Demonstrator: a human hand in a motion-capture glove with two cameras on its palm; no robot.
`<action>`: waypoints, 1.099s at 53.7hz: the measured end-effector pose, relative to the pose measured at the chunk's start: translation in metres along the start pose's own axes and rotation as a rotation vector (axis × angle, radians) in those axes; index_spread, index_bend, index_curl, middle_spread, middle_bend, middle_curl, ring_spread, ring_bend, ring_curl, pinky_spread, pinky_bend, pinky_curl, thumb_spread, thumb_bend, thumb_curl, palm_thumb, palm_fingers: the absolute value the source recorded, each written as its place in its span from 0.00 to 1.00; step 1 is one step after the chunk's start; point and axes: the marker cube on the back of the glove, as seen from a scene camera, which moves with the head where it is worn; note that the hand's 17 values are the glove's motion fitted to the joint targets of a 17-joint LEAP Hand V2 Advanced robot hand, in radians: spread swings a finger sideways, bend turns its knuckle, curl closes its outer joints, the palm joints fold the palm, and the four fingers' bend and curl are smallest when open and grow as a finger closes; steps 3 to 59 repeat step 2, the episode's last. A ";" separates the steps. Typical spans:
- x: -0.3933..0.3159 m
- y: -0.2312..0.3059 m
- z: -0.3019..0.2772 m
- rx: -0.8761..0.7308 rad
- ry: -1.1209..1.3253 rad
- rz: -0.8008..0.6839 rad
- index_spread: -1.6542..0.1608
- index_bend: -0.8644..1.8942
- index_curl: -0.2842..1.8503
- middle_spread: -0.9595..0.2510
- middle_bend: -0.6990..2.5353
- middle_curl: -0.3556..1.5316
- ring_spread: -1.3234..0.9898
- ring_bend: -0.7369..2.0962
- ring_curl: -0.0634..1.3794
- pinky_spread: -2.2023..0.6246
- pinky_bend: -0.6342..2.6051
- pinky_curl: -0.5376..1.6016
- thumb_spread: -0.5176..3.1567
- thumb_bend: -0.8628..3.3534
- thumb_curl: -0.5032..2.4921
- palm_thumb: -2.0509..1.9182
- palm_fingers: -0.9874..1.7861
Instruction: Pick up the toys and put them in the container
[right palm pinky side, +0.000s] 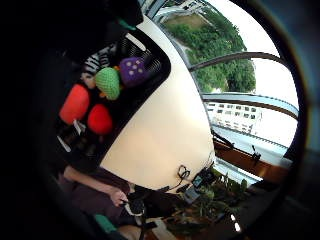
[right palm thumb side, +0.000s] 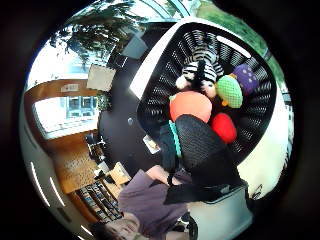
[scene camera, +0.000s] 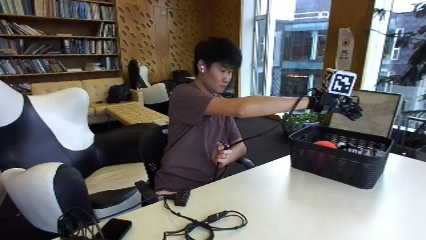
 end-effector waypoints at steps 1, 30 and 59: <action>0.000 0.001 -0.001 0.003 -0.003 -0.016 0.79 0.34 0.32 0.74 0.26 0.38 0.56 0.46 0.29 0.78 0.49 0.43 0.50 0.20 0.33 0.51 0.28; 0.000 0.002 -0.001 0.004 -0.003 -0.022 0.79 0.35 0.32 0.74 0.26 0.38 0.56 0.45 0.29 0.78 0.49 0.43 0.50 0.20 0.33 0.51 0.28; 0.000 0.002 -0.001 0.004 -0.003 -0.022 0.79 0.35 0.32 0.74 0.26 0.38 0.56 0.45 0.29 0.78 0.49 0.43 0.50 0.20 0.33 0.51 0.28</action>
